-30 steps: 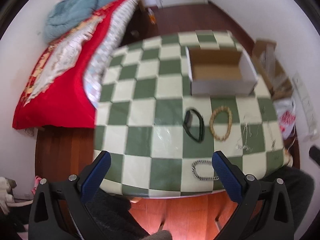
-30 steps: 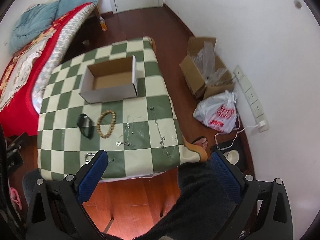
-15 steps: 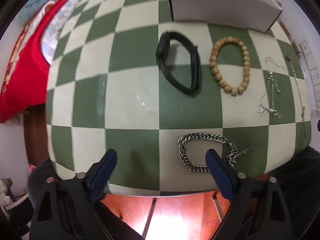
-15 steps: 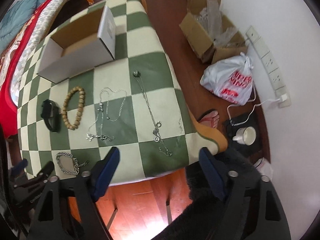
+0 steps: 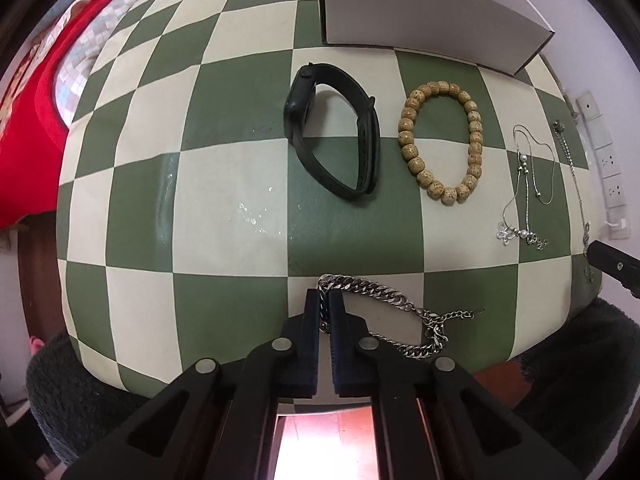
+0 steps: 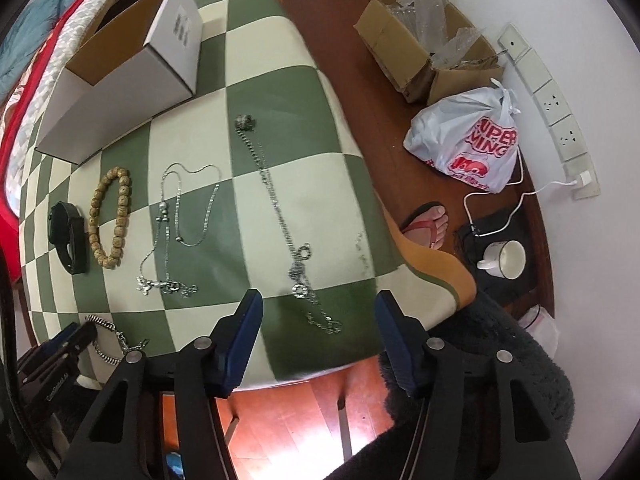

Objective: Organize jewelry
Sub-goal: 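Lower the left gripper onto the silver chain bracelet and close it, then grasp a silver necklace with the right gripper while the left lifts the chain bracelet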

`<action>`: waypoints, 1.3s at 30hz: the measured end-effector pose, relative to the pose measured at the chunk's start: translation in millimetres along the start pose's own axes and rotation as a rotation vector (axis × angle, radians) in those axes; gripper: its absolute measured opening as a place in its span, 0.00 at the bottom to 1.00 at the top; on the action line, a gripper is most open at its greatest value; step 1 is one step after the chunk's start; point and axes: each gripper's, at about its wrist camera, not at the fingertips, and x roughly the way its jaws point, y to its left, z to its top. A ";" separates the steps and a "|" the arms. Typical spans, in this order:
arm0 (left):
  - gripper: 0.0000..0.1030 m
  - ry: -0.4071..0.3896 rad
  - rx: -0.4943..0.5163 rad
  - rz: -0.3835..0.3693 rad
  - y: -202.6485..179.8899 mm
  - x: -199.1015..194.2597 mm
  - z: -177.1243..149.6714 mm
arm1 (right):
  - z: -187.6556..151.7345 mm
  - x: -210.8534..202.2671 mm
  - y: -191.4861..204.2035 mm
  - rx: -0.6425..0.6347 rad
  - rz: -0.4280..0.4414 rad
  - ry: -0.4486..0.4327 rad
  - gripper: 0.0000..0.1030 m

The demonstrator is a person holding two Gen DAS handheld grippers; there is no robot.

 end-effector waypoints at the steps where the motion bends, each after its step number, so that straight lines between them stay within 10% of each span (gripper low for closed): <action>1: 0.02 -0.009 -0.003 0.005 1.8 -2.2 0.7 | -0.1 0.2 2.9 -0.005 0.009 0.001 0.59; 10: 0.02 -0.099 -0.050 0.084 27.0 -38.3 14.5 | -1.4 7.1 64.2 -0.132 0.118 0.013 0.59; 18: 0.02 -0.128 -0.069 0.112 53.0 -41.4 13.5 | -5.3 28.5 124.6 -0.310 -0.010 -0.004 0.58; 23: 0.02 -0.138 -0.070 0.108 49.3 -44.5 12.7 | -13.8 23.6 139.9 -0.363 -0.052 -0.055 0.05; 39: 0.02 -0.226 -0.055 0.006 11.2 -110.7 11.3 | 3.4 -70.1 91.5 -0.153 0.154 -0.196 0.05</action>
